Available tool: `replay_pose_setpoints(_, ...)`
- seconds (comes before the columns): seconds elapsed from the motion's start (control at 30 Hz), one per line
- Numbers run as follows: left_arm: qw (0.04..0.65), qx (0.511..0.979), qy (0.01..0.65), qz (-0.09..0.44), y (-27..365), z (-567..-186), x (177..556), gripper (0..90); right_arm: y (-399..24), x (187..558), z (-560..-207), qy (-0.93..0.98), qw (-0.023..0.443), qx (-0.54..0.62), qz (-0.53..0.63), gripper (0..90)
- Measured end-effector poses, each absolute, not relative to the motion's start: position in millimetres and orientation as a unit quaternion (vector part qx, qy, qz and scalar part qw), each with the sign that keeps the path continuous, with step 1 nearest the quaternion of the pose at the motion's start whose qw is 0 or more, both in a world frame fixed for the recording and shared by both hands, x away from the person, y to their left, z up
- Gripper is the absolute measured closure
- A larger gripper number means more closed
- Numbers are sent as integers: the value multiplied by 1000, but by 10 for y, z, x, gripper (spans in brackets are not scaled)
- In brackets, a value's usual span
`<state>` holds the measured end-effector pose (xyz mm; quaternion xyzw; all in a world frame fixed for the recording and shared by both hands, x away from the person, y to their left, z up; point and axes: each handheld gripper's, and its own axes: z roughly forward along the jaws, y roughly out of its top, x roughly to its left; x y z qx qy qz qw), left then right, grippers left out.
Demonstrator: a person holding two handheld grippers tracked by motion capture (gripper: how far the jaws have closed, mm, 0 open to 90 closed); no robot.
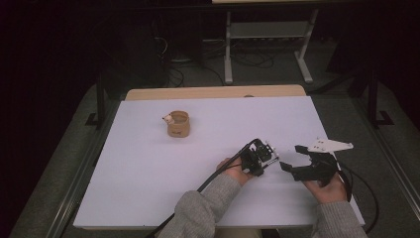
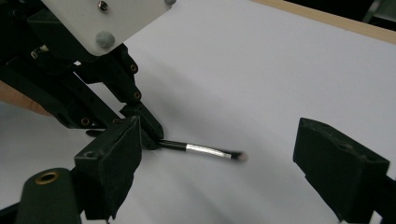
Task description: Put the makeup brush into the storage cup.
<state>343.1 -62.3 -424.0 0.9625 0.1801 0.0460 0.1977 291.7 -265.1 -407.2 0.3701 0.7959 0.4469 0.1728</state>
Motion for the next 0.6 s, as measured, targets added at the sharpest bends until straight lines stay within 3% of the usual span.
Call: replay_pose_setpoints(0.6, 214, 957, 195, 35, -521, -4194, 3488, 842, -2639, 2916, -4076, 792, 166, 371, 455, 144)
